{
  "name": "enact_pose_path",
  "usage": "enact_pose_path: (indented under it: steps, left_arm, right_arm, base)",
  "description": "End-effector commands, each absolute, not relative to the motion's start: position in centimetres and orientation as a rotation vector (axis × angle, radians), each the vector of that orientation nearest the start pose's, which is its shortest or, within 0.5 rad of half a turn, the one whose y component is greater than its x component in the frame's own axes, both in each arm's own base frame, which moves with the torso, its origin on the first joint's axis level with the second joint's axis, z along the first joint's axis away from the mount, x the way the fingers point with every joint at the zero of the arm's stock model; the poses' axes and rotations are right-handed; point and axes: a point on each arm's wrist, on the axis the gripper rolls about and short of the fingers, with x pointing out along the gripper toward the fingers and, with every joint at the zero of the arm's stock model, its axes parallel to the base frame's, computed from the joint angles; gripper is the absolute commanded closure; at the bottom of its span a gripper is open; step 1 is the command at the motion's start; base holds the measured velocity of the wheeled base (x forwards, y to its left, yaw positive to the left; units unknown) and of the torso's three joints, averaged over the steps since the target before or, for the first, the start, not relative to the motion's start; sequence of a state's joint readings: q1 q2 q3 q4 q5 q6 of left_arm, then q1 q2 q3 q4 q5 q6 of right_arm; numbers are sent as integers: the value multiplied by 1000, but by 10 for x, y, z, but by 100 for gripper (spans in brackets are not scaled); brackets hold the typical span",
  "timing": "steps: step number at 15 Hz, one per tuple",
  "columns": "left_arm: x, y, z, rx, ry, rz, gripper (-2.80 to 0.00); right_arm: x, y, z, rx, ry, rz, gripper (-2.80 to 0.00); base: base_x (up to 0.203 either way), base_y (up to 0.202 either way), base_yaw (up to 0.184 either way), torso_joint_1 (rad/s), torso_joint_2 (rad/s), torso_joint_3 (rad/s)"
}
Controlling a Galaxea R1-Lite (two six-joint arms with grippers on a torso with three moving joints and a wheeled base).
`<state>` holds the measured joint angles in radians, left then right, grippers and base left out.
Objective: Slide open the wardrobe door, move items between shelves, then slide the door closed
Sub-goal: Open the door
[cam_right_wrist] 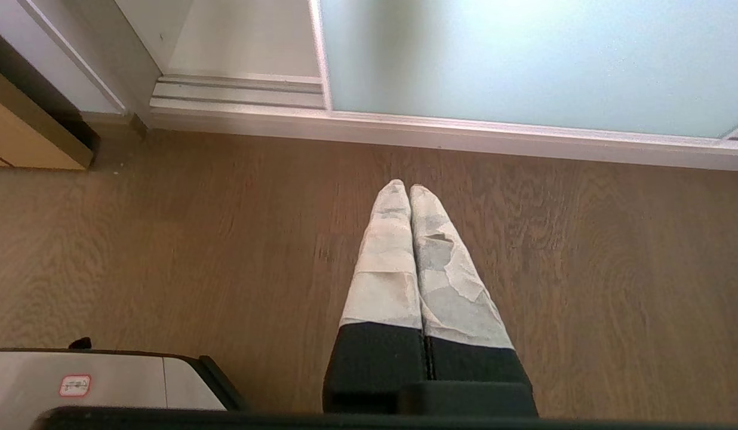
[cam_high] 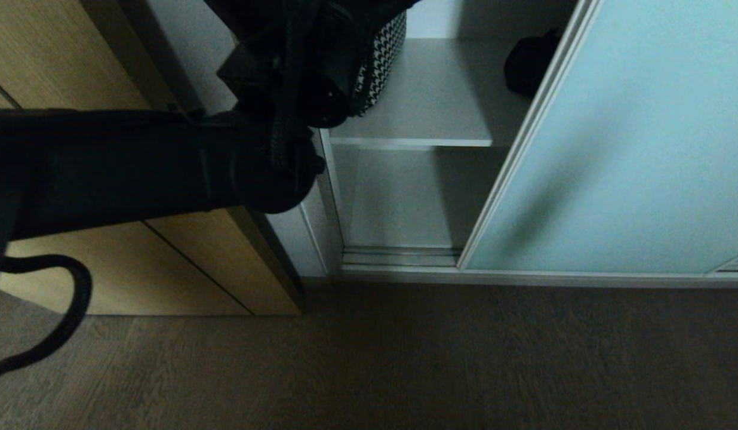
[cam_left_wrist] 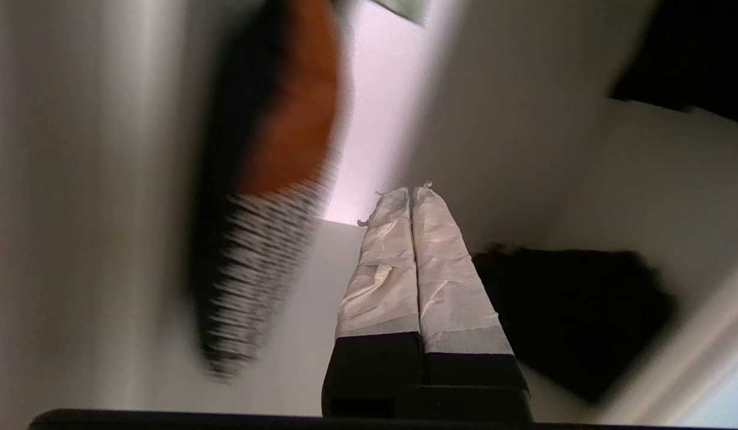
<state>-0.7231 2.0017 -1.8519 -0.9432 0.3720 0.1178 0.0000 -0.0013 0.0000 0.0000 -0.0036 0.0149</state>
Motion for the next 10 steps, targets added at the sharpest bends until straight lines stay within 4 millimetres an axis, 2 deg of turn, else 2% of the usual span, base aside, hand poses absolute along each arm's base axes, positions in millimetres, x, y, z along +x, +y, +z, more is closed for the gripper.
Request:
enact_pose_path:
  steps: [1, 4, 8, 10]
  left_arm:
    - [249, -202, 424, -306, -727, -260, 0]
    - [206, -172, 419, -273, -665, -277, 0]
    - [158, -131, 399, -236, -611, -284, 0]
    - [141, -114, 384, -216, -588, -278, 0]
  right_arm:
    - [-23, 0, 75, 16, 0, -4, 0]
    - [-23, 0, 75, 15, 0, -5, 0]
    - [-23, 0, 75, 17, 0, -4, 0]
    - [-23, 0, 75, 15, 0, -4, 0]
  base:
    - [0, 0, 0, 0, 0, 0]
    - [0, 0, 0, 0, 0, 0]
    - [0, 0, 0, 0, 0, 0]
    - [0, 0, 0, 0, 0, 0]
